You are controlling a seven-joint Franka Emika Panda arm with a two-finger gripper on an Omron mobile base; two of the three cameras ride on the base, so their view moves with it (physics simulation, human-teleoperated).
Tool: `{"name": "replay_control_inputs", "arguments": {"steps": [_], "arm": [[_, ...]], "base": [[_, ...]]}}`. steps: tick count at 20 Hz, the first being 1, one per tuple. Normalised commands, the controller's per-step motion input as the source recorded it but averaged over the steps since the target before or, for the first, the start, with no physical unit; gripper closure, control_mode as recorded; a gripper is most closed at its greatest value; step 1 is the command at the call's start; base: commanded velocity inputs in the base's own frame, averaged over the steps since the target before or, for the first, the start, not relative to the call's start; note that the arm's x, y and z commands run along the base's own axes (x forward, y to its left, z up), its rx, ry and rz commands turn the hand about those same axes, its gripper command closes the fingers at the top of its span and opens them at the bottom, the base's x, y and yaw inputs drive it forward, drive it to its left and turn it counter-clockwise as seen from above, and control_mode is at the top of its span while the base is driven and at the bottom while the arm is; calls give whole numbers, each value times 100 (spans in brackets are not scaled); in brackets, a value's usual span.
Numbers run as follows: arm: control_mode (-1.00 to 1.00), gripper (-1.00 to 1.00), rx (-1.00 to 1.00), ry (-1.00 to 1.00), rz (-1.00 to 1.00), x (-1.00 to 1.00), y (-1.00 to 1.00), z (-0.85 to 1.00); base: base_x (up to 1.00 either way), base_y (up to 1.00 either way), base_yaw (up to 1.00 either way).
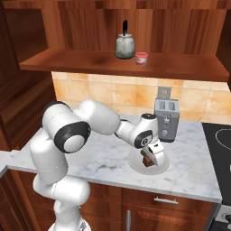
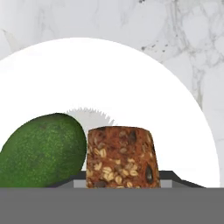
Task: Pick the avocado and bread from the counter and place them on the plate. Then pick the jam from the cabinet and place it next to the plate. Lastly close the cabinet door.
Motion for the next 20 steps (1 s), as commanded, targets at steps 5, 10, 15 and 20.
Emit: {"name": "replay_control_inputs", "arguments": {"steps": [5, 10, 15, 20], "arm": [[-100, -100, 1, 0, -11, 2, -7, -21], [-100, -100, 0, 0, -11, -4, 0, -21], [-100, -100, 0, -3, -7, -17, 0, -11], [-100, -100, -1, -4, -2, -24, 1, 6]], "base": [[0, 0, 0], [0, 0, 0], [0, 0, 0], [0, 0, 0]]}}
